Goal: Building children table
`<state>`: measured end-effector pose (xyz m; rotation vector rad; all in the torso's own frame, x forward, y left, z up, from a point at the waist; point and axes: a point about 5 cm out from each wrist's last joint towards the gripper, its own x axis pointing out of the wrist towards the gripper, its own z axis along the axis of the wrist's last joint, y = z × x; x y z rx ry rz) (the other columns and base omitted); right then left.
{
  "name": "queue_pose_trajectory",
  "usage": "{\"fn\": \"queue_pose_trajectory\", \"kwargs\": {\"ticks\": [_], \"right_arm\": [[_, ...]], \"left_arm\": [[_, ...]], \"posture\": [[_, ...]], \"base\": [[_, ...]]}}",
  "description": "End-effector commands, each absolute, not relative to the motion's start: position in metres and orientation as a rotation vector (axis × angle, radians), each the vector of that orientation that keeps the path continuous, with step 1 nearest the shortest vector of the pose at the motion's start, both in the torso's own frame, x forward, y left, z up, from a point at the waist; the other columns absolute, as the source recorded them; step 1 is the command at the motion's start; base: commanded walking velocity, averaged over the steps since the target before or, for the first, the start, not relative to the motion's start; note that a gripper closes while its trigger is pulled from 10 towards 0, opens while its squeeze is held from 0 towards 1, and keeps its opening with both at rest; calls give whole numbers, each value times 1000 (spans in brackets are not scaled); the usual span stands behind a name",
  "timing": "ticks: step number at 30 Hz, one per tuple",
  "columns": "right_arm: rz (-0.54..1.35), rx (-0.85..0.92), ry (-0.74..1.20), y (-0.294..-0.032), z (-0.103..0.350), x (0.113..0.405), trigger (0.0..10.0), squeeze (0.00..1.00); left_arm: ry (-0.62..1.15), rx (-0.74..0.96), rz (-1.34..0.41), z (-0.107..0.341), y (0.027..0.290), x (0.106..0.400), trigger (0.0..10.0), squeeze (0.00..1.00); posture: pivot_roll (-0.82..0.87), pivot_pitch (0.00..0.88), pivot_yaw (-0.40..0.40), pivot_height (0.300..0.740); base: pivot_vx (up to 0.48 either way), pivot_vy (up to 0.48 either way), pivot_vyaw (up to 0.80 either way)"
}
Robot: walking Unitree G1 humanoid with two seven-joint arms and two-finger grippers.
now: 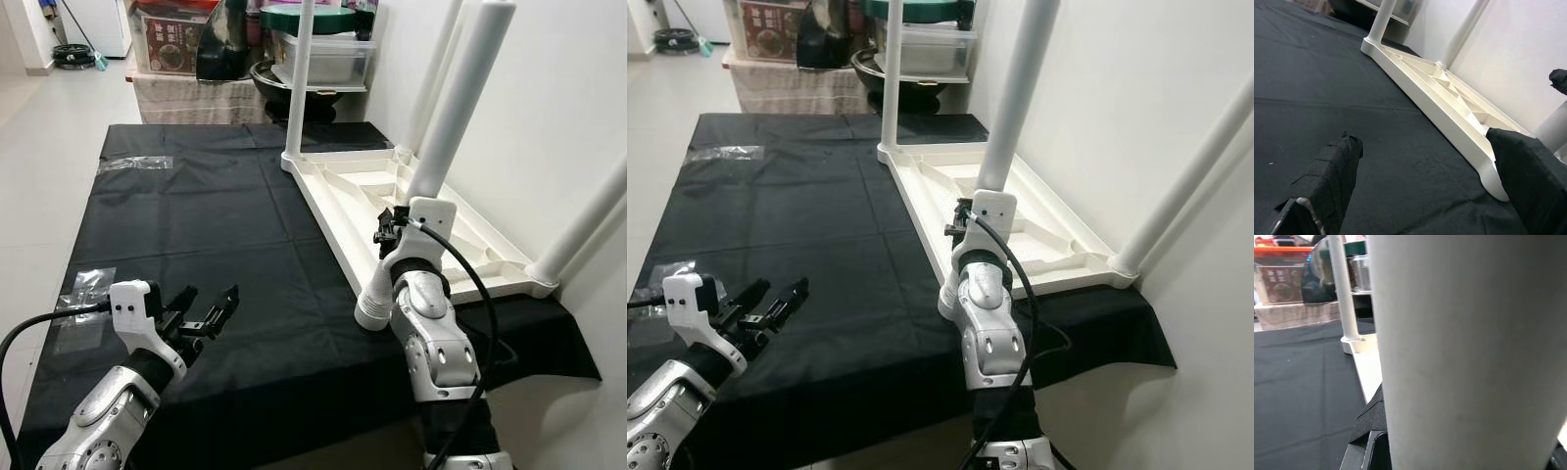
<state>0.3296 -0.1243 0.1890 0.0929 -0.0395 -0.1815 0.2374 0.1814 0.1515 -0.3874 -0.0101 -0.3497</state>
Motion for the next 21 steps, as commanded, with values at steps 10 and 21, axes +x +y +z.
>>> {"fn": "queue_pose_trajectory", "kwargs": {"ticks": [10, 21], "right_arm": [[-343, 97, 79, -143, 164, 326, 10000, 0], [-318, 69, 31, -139, 172, 325, 10000, 0]], "left_arm": [[-16, -386, -351, 151, 180, 238, 10000, 0], [-16, -386, -348, 150, 181, 237, 10000, 0]], "posture": [[72, 0, -121, 740], [73, 0, -125, 740]], "base": [[0, 0, 0], [0, 0, 0]]}}
